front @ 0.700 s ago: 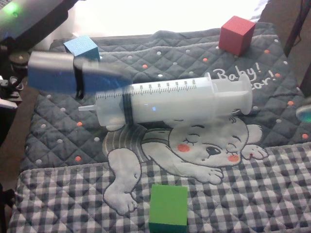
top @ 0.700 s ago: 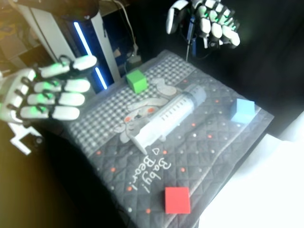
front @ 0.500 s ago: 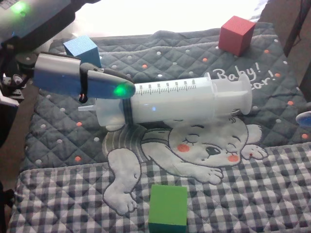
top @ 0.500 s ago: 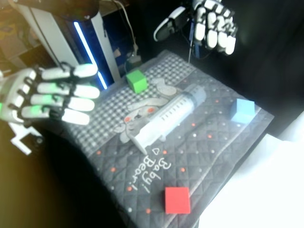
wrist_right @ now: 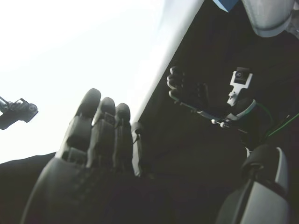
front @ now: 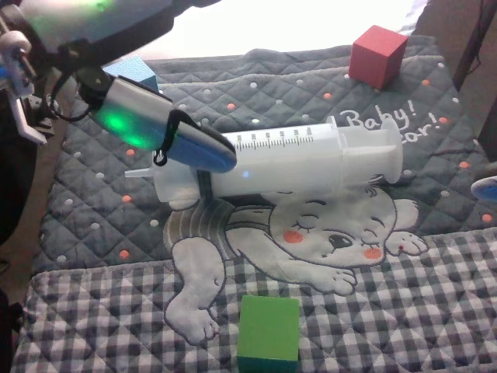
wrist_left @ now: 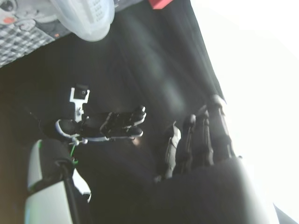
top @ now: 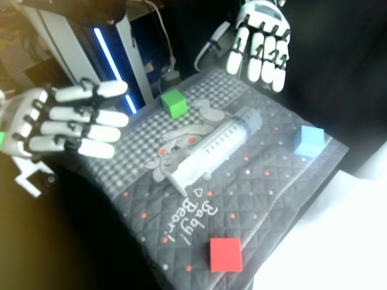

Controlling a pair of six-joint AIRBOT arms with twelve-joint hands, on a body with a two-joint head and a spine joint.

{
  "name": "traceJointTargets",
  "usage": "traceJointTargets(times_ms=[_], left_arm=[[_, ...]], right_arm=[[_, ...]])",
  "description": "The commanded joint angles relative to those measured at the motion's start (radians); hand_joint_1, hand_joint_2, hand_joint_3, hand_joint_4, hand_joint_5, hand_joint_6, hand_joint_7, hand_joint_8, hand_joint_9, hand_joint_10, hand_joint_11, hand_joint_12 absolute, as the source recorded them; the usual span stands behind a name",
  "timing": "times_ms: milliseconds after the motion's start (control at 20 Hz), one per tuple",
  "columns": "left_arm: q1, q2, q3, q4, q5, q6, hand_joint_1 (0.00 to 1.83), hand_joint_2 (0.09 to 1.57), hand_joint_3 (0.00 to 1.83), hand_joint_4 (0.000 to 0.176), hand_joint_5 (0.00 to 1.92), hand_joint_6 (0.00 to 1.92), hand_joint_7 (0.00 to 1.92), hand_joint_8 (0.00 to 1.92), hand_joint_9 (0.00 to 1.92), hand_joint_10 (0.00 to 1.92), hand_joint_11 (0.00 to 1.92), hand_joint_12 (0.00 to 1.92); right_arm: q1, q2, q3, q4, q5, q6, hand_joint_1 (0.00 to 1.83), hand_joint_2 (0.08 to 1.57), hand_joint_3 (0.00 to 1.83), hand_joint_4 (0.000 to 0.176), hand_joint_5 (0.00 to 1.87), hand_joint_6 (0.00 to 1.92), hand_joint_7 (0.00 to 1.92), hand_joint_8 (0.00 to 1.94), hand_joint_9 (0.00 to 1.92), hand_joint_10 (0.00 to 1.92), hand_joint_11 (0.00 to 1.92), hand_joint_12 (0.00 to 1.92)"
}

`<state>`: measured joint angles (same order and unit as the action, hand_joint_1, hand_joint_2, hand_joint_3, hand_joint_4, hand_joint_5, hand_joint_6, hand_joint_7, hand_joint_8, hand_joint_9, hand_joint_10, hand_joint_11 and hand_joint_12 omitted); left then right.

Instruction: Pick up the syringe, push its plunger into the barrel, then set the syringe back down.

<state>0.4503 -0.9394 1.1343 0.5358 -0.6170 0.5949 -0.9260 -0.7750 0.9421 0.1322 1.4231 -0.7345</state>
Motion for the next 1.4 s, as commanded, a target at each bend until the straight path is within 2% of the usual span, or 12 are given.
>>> traceJointTargets(times_ms=[0,100,250,300,400,650,750,800,950,1050,1200,1350], left_arm=[[-0.027,-0.009,0.004,-0.015,-0.066,-0.016,0.64,0.68,0.0,0.026,0.02,0.0,0.05,0.01,0.07,0.01,0.15,0.12],[-0.055,-0.031,0.021,0.056,-0.02,-0.073,0.64,0.69,0.0,0.0,0.01,0.0,0.04,0.0,0.04,0.0,0.06,0.08],[-0.068,-0.052,0.029,0.11,0.035,-0.085,0.62,0.7,0.0,0.0,0.0,0.0,0.02,0.0,0.03,0.0,0.04,0.07],[-0.069,-0.058,0.031,0.115,0.044,-0.085,0.55,0.68,0.0,0.029,0.0,0.0,0.0,0.0,0.0,0.0,0.05,0.08],[-0.068,-0.079,0.044,0.122,0.069,-0.085,0.47,0.65,0.0,0.0,0.0,0.0,0.02,0.0,0.03,0.0,0.0,0.1],[-0.053,-0.119,0.067,0.143,0.123,-0.085,0.51,0.61,0.0,0.0,0.0,0.0,0.03,0.0,0.02,0.0,0.04,0.04],[-0.049,-0.141,0.085,0.148,0.15,-0.085,0.54,0.63,0.0,0.0,0.0,0.0,0.05,0.01,0.07,0.02,0.11,0.08],[-0.05,-0.152,0.094,0.158,0.167,-0.085,0.56,0.63,0.0,0.0,0.0,0.0,0.07,0.01,0.09,0.03,0.14,0.09],[-0.05,-0.182,0.116,0.175,0.209,-0.085,0.55,0.65,0.0,0.0,0.0,0.0,0.06,0.0,0.11,0.0,0.13,0.11],[-0.047,-0.205,0.13,0.19,0.237,-0.085,0.59,0.65,0.0,0.0,0.01,0.0,0.07,0.0,0.14,0.01,0.17,0.13],[-0.038,-0.234,0.15,0.197,0.263,-0.085,0.56,0.65,0.0,0.0,0.03,0.0,0.09,0.0,0.17,0.0,0.01,0.61],[-0.026,-0.258,0.168,0.198,0.281,-0.085,0.51,0.67,0.01,0.0,0.04,0.0,0.12,0.01,0.2,0.01,0.0,0.65]], right_arm=[[0.01,0.002,0.006,0.012,0.123,0.005,0.61,0.64,0.0,0.112,0.08,0.0,0.21,0.01,0.17,0.0,0.0,0.43],[0.01,0.002,0.006,0.012,0.123,0.005,0.61,0.65,0.01,0.102,0.09,0.0,0.2,0.0,0.17,0.0,0.0,0.46],[0.01,0.0,0.006,0.012,0.123,0.005,0.61,0.64,0.0,0.102,0.09,0.0,0.19,0.0,0.17,0.0,0.0,0.49],[0.01,-0.001,0.006,0.012,0.123,0.005,0.64,0.62,0.0,0.108,0.08,0.0,0.17,0.0,0.16,0.0,0.0,0.49],[0.01,-0.001,0.006,0.012,0.123,0.005,0.66,0.58,0.0,0.107,0.08,0.0,0.18,0.0,0.17,0.0,0.0,0.48],[0.01,-0.001,0.006,0.01,0.123,0.005,0.63,0.6,0.0,0.108,0.08,0.0,0.19,0.0,0.16,0.0,0.0,0.45],[0.01,-0.001,0.006,0.01,0.123,0.005,0.58,0.64,0.01,0.093,0.08,0.0,0.2,0.0,0.17,0.0,0.0,0.5],[0.01,-0.001,0.006,0.01,0.123,0.005,0.62,0.61,0.0,0.114,0.07,0.0,0.18,0.0,0.15,0.0,0.0,0.45],[0.01,-0.003,0.006,0.008,0.124,0.006,0.6,0.63,0.0,0.087,0.09,0.0,0.17,0.0,0.18,0.0,0.0,0.52],[0.01,-0.004,0.006,0.004,0.124,0.006,0.59,0.62,0.0,0.092,0.1,0.0,0.19,0.01,0.2,0.0,0.0,0.51],[0.01,-0.005,0.006,0.002,0.124,0.006,0.62,0.63,0.0,0.091,0.1,0.0,0.18,0.0,0.17,0.0,0.0,0.48],[0.01,-0.006,0.007,0.001,0.124,0.006,0.56,0.7,0.02,0.082,0.11,0.0,0.19,0.0,0.18,0.0,0.0,0.52]])
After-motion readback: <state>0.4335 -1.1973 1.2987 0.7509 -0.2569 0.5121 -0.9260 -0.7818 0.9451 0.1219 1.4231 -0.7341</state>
